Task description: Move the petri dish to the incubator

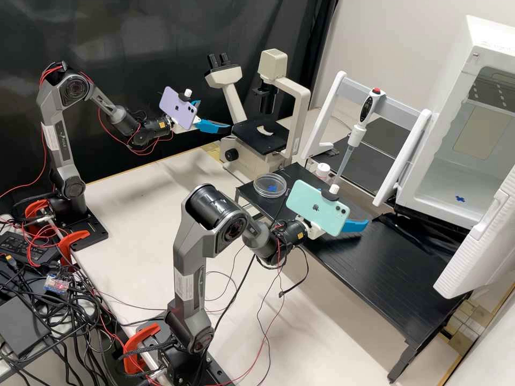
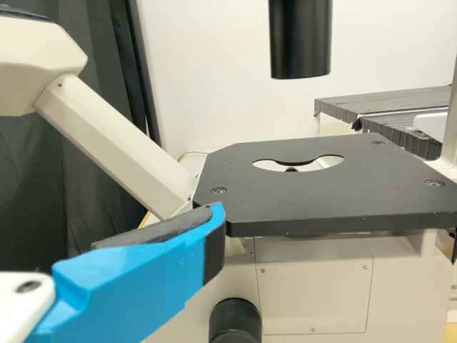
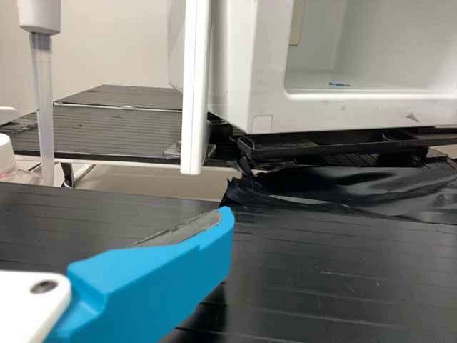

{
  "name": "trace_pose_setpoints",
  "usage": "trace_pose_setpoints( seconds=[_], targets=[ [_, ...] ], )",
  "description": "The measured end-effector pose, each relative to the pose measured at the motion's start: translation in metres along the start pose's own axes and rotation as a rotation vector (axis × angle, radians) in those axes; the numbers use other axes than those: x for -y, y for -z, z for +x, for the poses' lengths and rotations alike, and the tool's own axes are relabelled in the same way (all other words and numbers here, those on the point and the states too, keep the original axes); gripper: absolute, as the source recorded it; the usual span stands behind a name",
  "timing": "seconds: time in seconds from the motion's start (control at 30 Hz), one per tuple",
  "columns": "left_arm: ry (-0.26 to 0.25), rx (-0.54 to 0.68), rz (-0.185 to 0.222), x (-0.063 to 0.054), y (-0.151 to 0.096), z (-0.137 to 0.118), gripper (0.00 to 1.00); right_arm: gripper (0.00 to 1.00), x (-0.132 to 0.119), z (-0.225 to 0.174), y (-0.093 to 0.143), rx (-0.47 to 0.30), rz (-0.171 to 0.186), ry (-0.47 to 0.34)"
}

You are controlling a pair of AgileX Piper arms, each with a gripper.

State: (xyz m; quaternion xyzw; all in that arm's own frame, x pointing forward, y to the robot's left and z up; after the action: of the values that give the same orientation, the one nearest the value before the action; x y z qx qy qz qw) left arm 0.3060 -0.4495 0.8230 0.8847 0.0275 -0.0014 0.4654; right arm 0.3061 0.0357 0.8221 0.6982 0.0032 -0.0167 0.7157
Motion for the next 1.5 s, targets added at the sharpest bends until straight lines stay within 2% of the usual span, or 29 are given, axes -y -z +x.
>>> trace_pose_setpoints(
  seconds=[0.33, 0.43, 0.47, 0.73, 0.87, 0.97, 1.37, 1.5],
  targets=[
    [0.0, 0.0, 0.0, 0.0, 0.0, 0.0, 1.0, 1.0, 0.0, -0.003, 0.0, 0.0, 0.0, 0.0],
    [0.0, 0.0, 0.0, 0.0, 0.0, 0.0, 1.0, 1.0, -0.001, -0.011, 0.002, -0.013, 0.018, 0.004],
    [0.0, 0.0, 0.0, 0.0, 0.0, 0.0, 1.0, 1.0, -0.002, -0.016, 0.005, -0.031, 0.03, 0.001],
    [0.0, 0.0, 0.0, 0.0, 0.0, 0.0, 1.0, 1.0, -0.001, -0.051, 0.03, -0.231, 0.02, -0.004],
    [0.0, 0.0, 0.0, 0.0, 0.0, 0.0, 1.0, 1.0, 0.013, -0.062, 0.045, -0.338, 0.007, 0.047],
    [0.0, 0.0, 0.0, 0.0, 0.0, 0.0, 1.0, 1.0, 0.027, -0.065, 0.055, -0.386, -0.006, 0.106],
    [0.0, 0.0, 0.0, 0.0, 0.0, 0.0, 1.0, 1.0, 0.071, -0.05, 0.064, -0.435, -0.054, 0.292],
    [0.0, 0.0, 0.0, 0.0, 0.0, 0.0, 1.0, 1.0, 0.08, -0.046, 0.062, -0.429, -0.054, 0.326]
  ],
)
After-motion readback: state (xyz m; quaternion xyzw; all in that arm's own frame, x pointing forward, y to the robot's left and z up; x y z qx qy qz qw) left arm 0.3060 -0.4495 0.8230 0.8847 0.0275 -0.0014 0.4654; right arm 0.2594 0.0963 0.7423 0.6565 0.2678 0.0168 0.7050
